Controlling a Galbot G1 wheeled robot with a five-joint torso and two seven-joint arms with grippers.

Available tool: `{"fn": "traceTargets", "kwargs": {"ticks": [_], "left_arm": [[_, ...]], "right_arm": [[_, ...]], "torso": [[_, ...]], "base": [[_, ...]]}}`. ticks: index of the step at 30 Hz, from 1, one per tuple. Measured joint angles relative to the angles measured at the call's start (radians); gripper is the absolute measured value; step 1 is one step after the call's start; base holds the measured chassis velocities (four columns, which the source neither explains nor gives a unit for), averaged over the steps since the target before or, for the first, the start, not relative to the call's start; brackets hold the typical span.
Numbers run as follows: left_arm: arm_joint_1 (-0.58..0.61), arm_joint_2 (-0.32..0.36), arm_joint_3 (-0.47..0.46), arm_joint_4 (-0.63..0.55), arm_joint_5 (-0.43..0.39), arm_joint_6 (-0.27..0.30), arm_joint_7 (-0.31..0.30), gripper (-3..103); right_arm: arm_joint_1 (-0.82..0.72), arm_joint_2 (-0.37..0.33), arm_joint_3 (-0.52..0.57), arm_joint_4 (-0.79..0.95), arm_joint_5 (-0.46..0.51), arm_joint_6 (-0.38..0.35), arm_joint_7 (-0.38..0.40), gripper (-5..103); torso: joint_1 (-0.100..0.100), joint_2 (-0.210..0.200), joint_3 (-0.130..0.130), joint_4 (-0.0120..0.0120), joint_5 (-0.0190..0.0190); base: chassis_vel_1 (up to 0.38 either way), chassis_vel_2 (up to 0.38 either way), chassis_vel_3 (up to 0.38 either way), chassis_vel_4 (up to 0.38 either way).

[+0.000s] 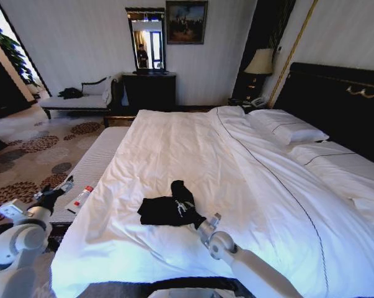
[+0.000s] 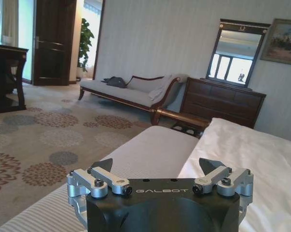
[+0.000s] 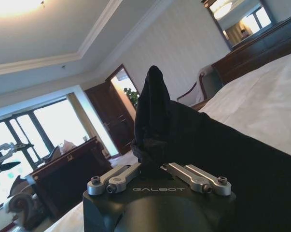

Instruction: Fold the clothes on the bed.

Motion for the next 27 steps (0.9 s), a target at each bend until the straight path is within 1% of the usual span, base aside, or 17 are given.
{"fn": "traceTargets", "kwargs": {"ticks": [7,12,18,19,20,21,22,24,25,26,27], "left_arm": [[0.018,-0.001,-0.021,-0.01,-0.005,0.001,-0.004,100],[0.038,-0.008,-0.046,-0.045,-0.017,0.007,-0.011,100],[0.052,-0.014,-0.069,-0.071,-0.038,0.009,-0.016,100],[0.052,-0.016,-0.074,-0.083,-0.064,0.009,-0.02,100],[0.05,-0.021,-0.086,-0.123,-0.172,0.012,-0.039,100],[0.041,-0.024,-0.1,-0.174,-0.301,0.019,-0.06,100],[0.041,-0.024,-0.1,-0.174,-0.301,0.019,-0.06,100],[0.022,-0.027,-0.122,-0.267,-0.461,0.023,-0.073,100],[0.022,-0.027,-0.122,-0.267,-0.461,0.023,-0.073,100],[0.014,-0.028,-0.126,-0.314,-0.501,0.02,-0.069,100],[0.009,-0.028,-0.122,-0.353,-0.516,0.015,-0.061,100]], "right_arm": [[0.019,0.0,-0.051,-0.002,-0.014,-0.004,-0.008,4],[0.03,0.033,-0.07,-0.043,-0.027,-0.005,-0.009,4],[0.04,0.052,-0.079,-0.059,-0.023,-0.011,-0.001,4],[0.041,0.057,-0.081,-0.062,-0.023,-0.012,0.004,4],[0.041,0.063,-0.085,-0.066,-0.019,-0.015,0.013,4],[0.041,0.064,-0.089,-0.066,-0.015,-0.018,0.019,4],[0.041,0.064,-0.089,-0.066,-0.015,-0.018,0.019,4],[0.042,0.064,-0.096,-0.066,-0.009,-0.022,0.025,4],[0.042,0.064,-0.096,-0.066,-0.009,-0.022,0.025,4],[0.042,0.063,-0.099,-0.066,-0.007,-0.023,0.026,4],[0.043,0.061,-0.103,-0.069,-0.007,-0.023,0.026,4]], "torso": [[0.0,0.0,0.0,0.0,-0.0001],[0.0,0.0,0.0,0.0,0.0001],[0.0,0.0,0.0,0.0,0.0],[0.0,0.0,0.0,0.0001,0.0],[0.0,0.0,0.0,0.0003,0.0],[0.0,0.0,0.0,0.0003,0.0],[0.0,0.0,0.0,0.0003,0.0],[0.0,0.0,0.0,-0.0002,0.0004],[0.0,0.0,0.0,-0.0002,0.0004],[0.0,0.0,0.0,-0.0002,0.0006],[0.0,0.0,0.0,-0.0001,0.0007]], "base": [[0.0,0.0,0.0,0.0],[0.0,0.0,0.0,0.0],[0.0,0.0,0.0,0.0],[0.0,0.0,0.0,0.0],[0.0,0.0,0.0,0.0],[0.0,0.0,0.0,0.0],[0.0,0.0,0.0,0.0],[0.0,0.0,0.0,0.0],[0.0,0.0,0.0,0.0],[0.0,0.0,0.0,0.0],[0.0,0.0,0.0,0.0]]}}
